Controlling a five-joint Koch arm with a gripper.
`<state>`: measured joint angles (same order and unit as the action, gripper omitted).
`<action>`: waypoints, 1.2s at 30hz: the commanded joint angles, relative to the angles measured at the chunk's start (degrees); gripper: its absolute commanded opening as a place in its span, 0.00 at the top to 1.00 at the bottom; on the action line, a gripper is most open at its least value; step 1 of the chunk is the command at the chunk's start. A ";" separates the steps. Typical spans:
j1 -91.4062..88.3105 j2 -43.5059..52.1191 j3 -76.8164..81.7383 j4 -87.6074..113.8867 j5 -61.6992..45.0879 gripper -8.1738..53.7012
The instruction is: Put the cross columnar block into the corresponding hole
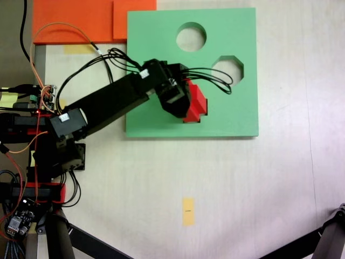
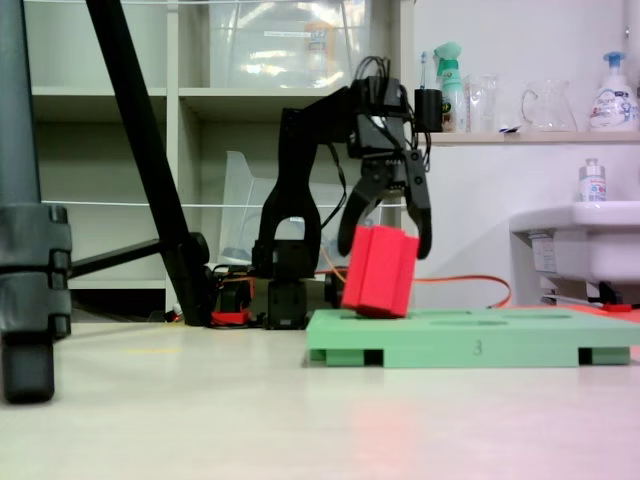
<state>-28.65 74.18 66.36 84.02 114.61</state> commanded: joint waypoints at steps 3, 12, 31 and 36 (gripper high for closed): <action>-0.88 0.26 -2.29 -2.72 0.70 0.68; -0.88 -1.14 -2.02 -2.72 0.70 0.68; -0.70 -5.10 0.26 -3.08 0.62 0.08; -0.70 -4.66 0.70 -3.25 0.44 0.03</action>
<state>-28.92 67.59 68.03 82.27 114.61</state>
